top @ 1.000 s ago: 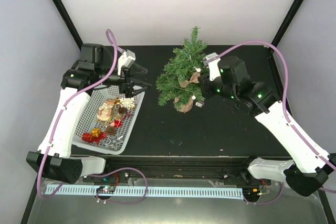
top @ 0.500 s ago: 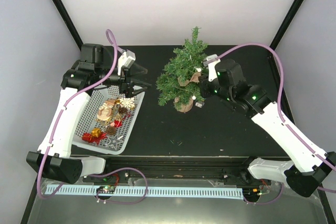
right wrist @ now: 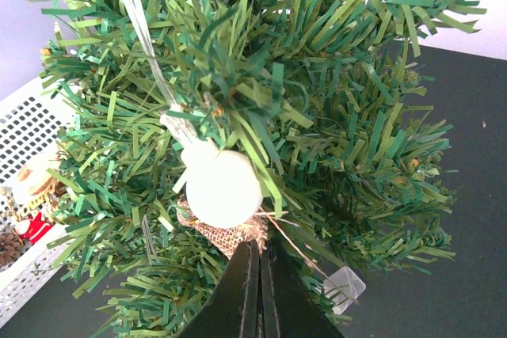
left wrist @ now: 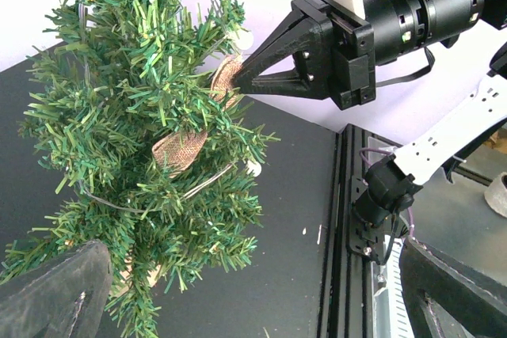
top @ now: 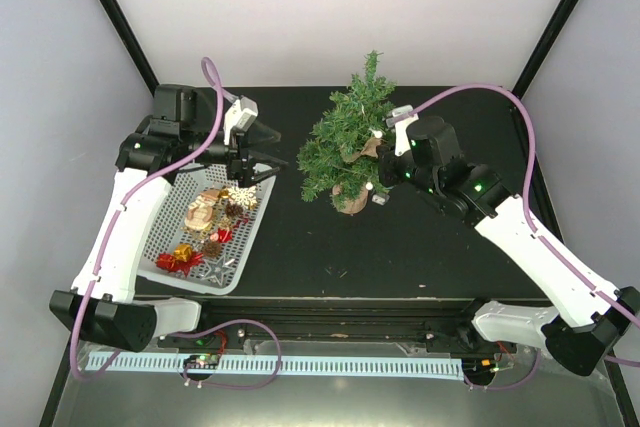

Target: Decorate the small christmas tree

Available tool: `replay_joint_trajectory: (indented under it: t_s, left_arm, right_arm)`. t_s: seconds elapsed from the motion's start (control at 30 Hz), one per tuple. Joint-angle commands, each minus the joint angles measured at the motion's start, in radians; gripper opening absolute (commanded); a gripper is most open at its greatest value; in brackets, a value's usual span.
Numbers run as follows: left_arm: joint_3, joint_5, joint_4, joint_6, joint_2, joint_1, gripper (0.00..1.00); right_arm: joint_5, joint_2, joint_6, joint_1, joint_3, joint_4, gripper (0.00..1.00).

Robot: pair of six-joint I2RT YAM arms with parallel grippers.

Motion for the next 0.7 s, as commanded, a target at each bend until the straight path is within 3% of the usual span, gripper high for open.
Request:
replay_joint_trajectory:
  t_s: [0.0,0.27,0.53,0.67]
  left_arm:
    - [-0.005,0.029,0.02,-0.003,-0.028,0.007,0.99]
    - [-0.011,0.017,0.026,-0.006,-0.038,0.008,0.99]
    - [0.02,-0.103,0.024,-0.019,-0.046,0.011,0.99]
    - [0.052,-0.152,-0.012,0.042,-0.047,0.041,0.99]
  right_arm:
    - [0.004,-0.009,0.01,0.003,-0.001,0.024,0.03]
    - [0.023,-0.037,0.023,0.003,-0.011,0.002,0.39]
    - [0.074,-0.089,0.028,0.004,0.013,-0.038,0.48]
    - [0.105,-0.121,0.025,0.003,0.063,-0.098,0.52]
